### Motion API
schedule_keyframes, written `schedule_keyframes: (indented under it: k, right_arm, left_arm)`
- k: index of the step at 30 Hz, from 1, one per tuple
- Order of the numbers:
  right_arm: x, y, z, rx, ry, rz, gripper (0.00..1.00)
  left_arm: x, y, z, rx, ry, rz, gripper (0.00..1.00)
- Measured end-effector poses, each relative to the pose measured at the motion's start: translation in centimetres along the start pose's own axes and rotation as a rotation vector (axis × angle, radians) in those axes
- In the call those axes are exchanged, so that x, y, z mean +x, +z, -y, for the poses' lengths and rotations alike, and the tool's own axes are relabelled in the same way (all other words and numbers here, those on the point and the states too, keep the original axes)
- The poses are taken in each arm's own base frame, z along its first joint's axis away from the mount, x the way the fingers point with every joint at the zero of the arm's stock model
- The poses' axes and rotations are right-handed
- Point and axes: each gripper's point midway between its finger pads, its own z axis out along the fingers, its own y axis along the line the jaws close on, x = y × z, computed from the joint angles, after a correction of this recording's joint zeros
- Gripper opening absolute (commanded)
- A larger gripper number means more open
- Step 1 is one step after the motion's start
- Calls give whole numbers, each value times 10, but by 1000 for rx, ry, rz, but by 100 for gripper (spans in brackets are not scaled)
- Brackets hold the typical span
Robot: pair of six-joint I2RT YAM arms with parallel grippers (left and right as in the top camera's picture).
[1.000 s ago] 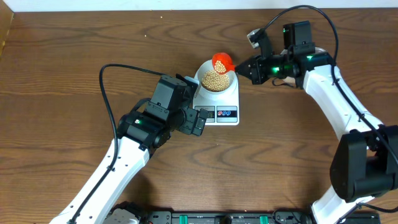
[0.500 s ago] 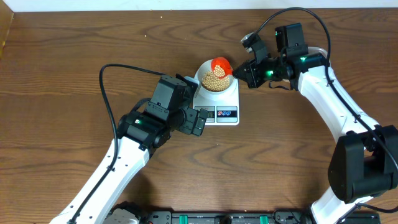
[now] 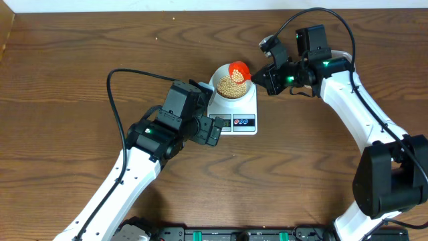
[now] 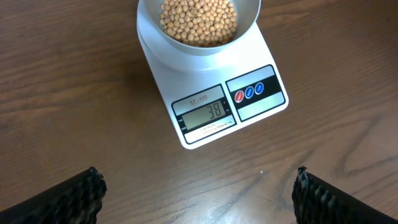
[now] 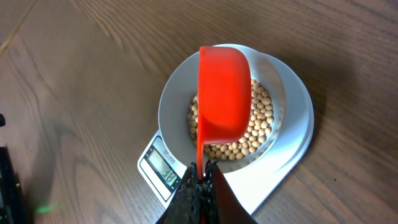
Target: Scoop item into bowl and weigh 50g on scale
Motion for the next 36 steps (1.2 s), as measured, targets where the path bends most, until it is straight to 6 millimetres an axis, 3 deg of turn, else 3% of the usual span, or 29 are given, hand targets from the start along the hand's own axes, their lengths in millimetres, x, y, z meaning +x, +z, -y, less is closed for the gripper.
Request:
schedule_keyframes:
  k: [11, 23, 36]
  right_arm:
    - [2, 3, 5, 49, -71, -17, 1]
    - [8, 22, -8, 122, -229, -79, 1]
    - [8, 24, -8, 147, -281, -94, 1]
  left_arm:
    - [0, 0, 0, 0, 0, 0, 98]
    - [0, 0, 0, 0, 0, 0, 98]
    - [0, 0, 0, 0, 0, 0, 98]
